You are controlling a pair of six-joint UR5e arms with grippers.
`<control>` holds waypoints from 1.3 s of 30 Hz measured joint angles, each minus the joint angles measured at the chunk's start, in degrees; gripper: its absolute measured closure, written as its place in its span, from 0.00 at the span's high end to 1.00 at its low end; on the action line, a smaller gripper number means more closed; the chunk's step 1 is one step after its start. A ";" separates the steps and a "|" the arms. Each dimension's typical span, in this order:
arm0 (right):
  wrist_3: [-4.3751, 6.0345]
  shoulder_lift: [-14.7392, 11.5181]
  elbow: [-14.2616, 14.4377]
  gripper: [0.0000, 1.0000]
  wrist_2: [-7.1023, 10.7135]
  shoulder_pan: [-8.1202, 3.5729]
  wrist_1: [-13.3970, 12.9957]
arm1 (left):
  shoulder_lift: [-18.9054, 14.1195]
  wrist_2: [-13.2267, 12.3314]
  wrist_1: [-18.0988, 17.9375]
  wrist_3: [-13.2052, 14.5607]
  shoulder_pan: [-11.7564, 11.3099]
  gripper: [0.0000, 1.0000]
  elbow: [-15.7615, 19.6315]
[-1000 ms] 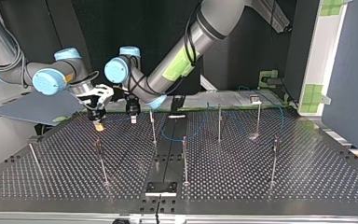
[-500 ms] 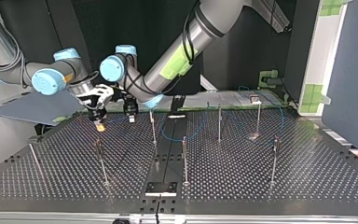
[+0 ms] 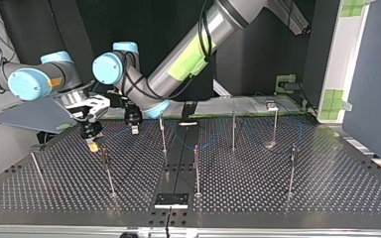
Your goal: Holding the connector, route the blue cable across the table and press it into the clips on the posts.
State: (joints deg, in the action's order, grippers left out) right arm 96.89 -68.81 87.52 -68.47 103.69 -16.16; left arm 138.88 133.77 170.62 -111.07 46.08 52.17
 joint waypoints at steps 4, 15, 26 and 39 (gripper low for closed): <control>0.26 -1.65 -0.52 0.00 0.14 -0.02 1.05 | -0.81 0.46 0.58 0.03 0.51 0.00 0.02; 0.32 -5.05 -0.65 0.00 0.17 0.46 2.26 | -2.76 1.94 1.54 0.12 1.54 0.00 0.02; 0.47 -7.60 -0.66 0.00 0.17 0.51 3.13 | -4.65 2.01 1.55 0.25 1.77 0.00 0.02; 0.64 -9.59 -0.65 0.00 0.13 0.50 3.37 | -6.03 1.88 0.17 1.23 0.59 0.00 0.00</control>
State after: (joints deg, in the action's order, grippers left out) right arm 97.53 -78.40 86.87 -68.35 104.19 -12.79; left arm 132.85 135.65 170.79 -109.84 46.67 52.17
